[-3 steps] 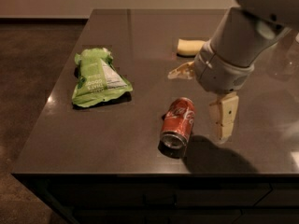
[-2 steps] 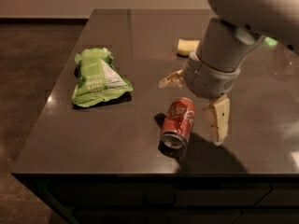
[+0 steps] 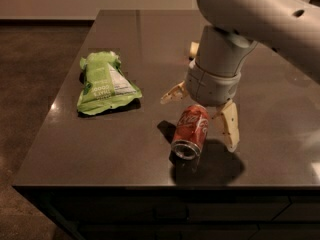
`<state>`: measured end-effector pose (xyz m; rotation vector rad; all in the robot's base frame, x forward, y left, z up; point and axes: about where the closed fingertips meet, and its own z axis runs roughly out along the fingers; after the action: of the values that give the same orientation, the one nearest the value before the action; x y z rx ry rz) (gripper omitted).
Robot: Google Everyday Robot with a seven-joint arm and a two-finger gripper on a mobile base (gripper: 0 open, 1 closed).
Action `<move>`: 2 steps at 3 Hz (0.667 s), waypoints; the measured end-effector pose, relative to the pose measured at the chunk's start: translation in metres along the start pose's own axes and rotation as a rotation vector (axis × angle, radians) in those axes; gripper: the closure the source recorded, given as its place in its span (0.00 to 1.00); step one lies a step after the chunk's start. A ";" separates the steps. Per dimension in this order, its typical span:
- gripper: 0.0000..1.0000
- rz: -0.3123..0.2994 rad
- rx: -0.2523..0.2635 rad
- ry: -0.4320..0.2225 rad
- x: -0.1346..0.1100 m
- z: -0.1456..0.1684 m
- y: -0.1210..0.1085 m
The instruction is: Place coke can upright
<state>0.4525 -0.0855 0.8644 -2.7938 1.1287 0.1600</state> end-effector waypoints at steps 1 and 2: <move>0.00 -0.059 -0.027 -0.006 0.003 0.006 -0.003; 0.00 -0.106 -0.046 -0.010 0.005 0.010 -0.006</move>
Offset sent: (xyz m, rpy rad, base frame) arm 0.0070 -0.0027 -0.0191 -0.0524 0.0833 0.2050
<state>0.4596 -0.0836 0.8537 -2.8810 0.9835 0.1918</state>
